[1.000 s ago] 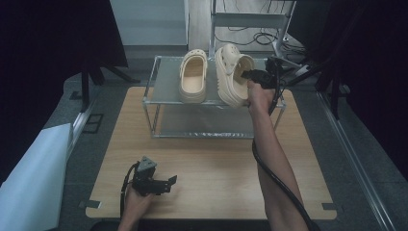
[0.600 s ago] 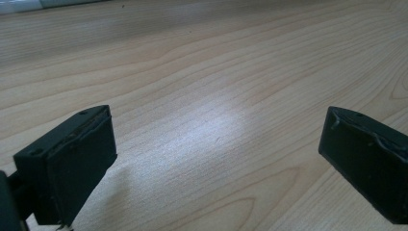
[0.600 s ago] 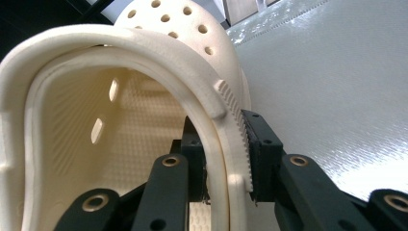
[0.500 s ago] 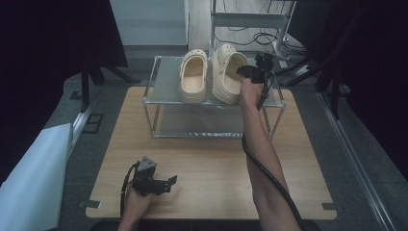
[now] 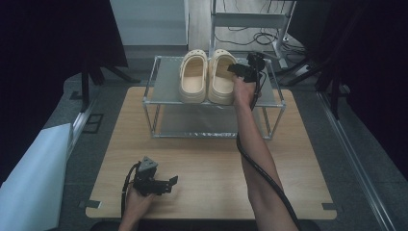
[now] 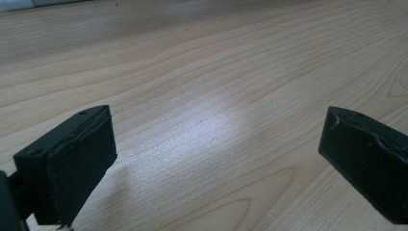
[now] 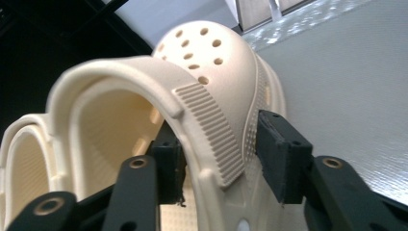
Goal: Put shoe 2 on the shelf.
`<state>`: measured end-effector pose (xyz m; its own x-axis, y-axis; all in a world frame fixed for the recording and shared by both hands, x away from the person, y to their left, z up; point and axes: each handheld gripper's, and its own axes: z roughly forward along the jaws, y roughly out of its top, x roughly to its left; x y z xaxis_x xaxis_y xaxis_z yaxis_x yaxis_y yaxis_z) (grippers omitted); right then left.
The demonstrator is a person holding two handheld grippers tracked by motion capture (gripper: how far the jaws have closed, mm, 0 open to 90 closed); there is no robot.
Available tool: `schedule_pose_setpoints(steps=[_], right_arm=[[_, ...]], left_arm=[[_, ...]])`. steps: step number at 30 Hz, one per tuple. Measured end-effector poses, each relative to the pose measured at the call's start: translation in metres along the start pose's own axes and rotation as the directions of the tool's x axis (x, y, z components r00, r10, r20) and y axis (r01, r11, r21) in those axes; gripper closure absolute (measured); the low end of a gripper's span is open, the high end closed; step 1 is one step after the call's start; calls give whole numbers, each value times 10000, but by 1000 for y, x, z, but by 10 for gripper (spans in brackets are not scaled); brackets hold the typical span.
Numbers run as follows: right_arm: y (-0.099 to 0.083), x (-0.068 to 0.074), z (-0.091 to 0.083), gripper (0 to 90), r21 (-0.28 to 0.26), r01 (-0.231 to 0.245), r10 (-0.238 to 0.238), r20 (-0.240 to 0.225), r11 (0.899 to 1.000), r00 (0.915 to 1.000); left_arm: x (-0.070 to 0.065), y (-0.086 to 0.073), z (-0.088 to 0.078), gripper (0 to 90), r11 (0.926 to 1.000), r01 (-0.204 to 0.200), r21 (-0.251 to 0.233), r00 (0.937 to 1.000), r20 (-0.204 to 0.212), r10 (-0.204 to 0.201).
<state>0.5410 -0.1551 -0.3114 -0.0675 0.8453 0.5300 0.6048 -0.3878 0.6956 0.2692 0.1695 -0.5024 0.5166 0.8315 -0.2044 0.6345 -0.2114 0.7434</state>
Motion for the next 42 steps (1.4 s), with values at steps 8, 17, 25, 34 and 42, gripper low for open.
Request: schedule_pose_setpoints(steps=[8,17,25,34,42], right_arm=[[-2,5,6,472,-265,18,-25,-264,9996,9996],[1,-7,2,317,-122,90,-110,-1715,9999,9851],[1,-22,-15,210,28,810,-781,-2330,9967,9693],[-6,-34,-42,182,-13,1469,-1405,-3022,9891,9428],[-21,-41,-65,169,131,2100,-1911,-3623,9776,9123]], left_arm=[[0,0,1,0,10000,-9,8,10000,31,9],[-1,0,2,0,10000,-17,49,10000,41,17],[-2,0,3,0,10000,-49,86,10000,31,49],[-3,-1,4,0,9999,-72,117,10000,16,71],[-4,-1,4,0,9998,-124,153,9999,47,123]])
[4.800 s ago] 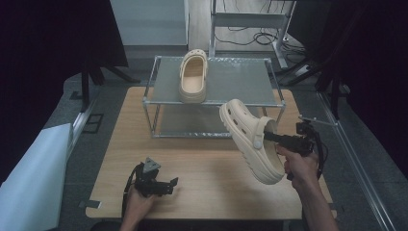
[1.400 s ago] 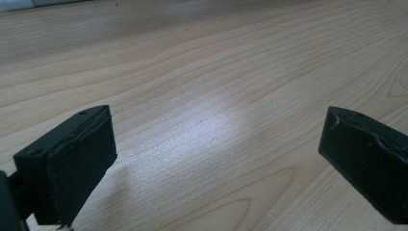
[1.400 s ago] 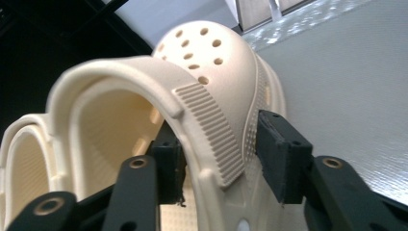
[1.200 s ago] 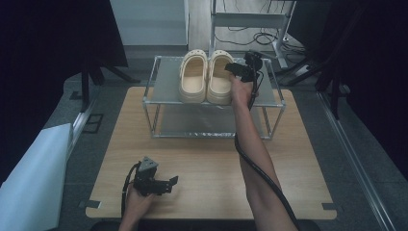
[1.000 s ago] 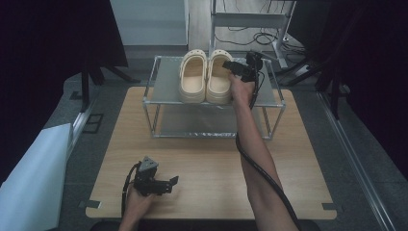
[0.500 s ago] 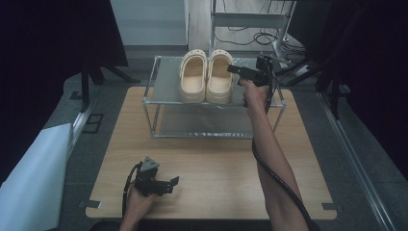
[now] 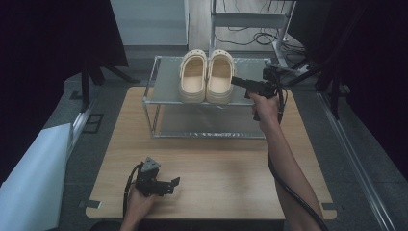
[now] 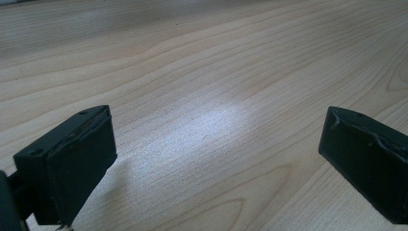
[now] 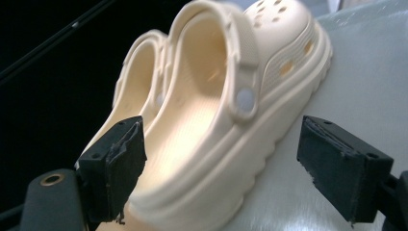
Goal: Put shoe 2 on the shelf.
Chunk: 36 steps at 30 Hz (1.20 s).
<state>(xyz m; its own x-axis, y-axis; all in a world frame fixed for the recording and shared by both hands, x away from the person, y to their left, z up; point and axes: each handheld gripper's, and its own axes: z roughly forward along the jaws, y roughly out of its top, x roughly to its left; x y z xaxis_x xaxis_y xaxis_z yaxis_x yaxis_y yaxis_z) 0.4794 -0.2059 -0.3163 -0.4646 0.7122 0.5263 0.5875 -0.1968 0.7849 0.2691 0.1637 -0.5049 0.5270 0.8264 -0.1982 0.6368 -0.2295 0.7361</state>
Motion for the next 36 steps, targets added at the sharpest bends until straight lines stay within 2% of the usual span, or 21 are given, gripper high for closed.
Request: schedule_pose_setpoints(steps=[2,8,10,16,17,19,26,29,31,32,33,34,35,36], right_arm=[[-3,0,-3,166,41,61,-60,-50,10000,10000],[-23,2,-25,153,462,880,-871,-215,9950,9960],[-27,2,-28,149,548,968,-954,-274,9938,9951],[-49,0,-46,144,929,1602,-1570,-407,9827,9868],[-56,0,-51,143,1022,1798,-1761,-449,9784,9834],[-60,0,-54,142,1090,1909,-1873,-424,9755,9814],[-94,-3,-70,132,1706,3040,-3041,-259,9373,9523],[-112,-6,-75,116,2065,3621,-3673,-142,9090,9300],[-125,-8,-77,88,2247,3847,-3941,-29,8953,9190],[-139,-10,-79,67,2502,4063,-4217,87,8788,9067],[-139,-10,-79,67,2502,4063,-4217,87,8788,9067],[-155,-13,-79,39,2804,4171,-4387,163,8646,8985],[-155,-13,-79,39,2804,4171,-4387,163,8646,8985],[-163,-14,-79,25,2949,4210,-4453,172,8578,8952]], left_arm=[[0,0,0,0,10000,8,-5,10000,8,-8],[0,0,0,0,10000,32,-14,10000,5,-32],[0,0,0,0,10000,26,-5,10000,-5,-26],[0,0,0,0,10000,20,5,10000,-13,-20],[0,-1,1,0,10000,17,12,10000,-13,-17],[-1,-1,1,0,10000,10,28,10000,-6,-10],[-1,-1,2,0,9999,-71,92,10000,43,71],[0,-1,2,0,9999,-100,28,9999,118,100],[-1,-1,2,0,9999,-147,-28,9998,149,147],[-1,-1,2,0,9998,-223,3,9997,129,223],[-1,-1,2,0,9996,-273,6,9996,80,273],[-1,-2,2,0,9995,-310,38,9995,51,310],[-1,-2,3,0,9992,-387,87,9992,22,387],[-1,-2,3,0,9988,-475,152,9989,-7,475]])
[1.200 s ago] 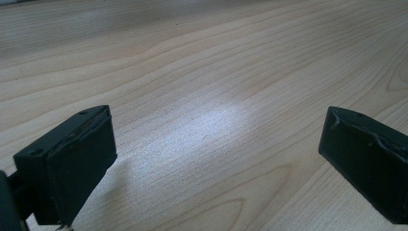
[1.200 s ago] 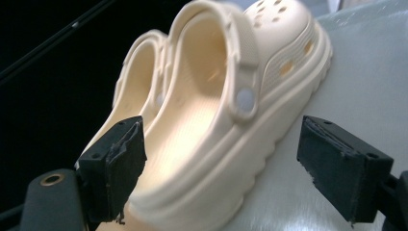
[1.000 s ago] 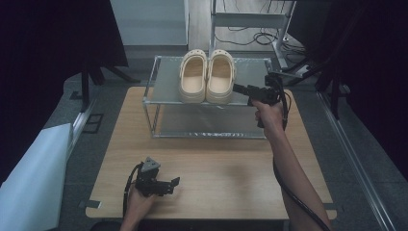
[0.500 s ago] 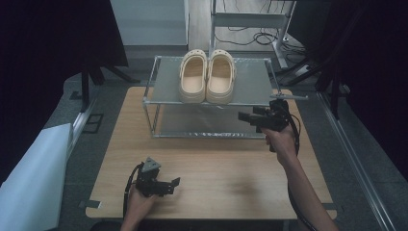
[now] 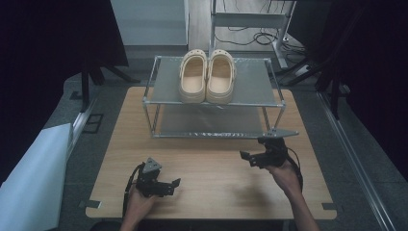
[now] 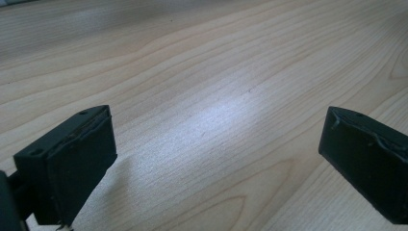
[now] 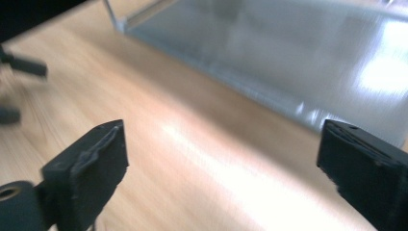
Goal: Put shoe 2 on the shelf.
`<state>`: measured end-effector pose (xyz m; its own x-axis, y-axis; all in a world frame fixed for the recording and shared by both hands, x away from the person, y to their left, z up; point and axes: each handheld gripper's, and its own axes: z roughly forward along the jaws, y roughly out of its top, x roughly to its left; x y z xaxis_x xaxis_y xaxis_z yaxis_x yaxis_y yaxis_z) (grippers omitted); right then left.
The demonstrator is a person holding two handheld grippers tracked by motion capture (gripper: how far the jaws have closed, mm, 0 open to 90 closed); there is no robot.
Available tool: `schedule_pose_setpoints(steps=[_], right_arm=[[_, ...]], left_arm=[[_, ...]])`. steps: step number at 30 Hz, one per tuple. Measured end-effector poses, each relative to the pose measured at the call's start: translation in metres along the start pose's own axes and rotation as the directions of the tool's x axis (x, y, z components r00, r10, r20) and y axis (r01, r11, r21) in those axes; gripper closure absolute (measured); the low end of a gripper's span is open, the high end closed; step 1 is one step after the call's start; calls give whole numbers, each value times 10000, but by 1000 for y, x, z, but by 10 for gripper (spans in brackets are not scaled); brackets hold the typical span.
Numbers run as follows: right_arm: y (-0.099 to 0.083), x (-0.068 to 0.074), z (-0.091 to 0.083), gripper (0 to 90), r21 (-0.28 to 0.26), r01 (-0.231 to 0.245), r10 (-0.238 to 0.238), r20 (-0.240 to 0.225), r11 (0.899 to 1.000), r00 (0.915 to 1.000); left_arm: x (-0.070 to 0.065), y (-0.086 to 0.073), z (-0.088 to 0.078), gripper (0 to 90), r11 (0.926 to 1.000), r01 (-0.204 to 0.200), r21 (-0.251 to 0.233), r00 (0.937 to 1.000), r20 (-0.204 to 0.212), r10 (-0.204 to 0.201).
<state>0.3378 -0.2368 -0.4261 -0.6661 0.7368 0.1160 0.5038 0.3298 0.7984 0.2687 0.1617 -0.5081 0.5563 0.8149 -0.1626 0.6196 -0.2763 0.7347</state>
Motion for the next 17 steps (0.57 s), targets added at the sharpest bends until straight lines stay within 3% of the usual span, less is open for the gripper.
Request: schedule_pose_setpoints(steps=[4,8,12,17], right_arm=[[-30,9,10,0,403,77,-84,172,9992,9998],[-55,15,22,0,882,429,-470,441,9952,9979],[-69,16,31,0,1435,774,-890,765,9866,9931],[-81,15,36,0,1804,1041,-1188,728,9781,9902]], left_arm=[[-2,-1,2,0,9995,-288,140,9994,-187,290],[-3,-1,4,0,9992,-369,179,9991,-196,373],[-5,-1,4,0,9990,-385,216,9990,-213,389],[-7,-1,5,0,9993,-349,137,9991,-233,352]])
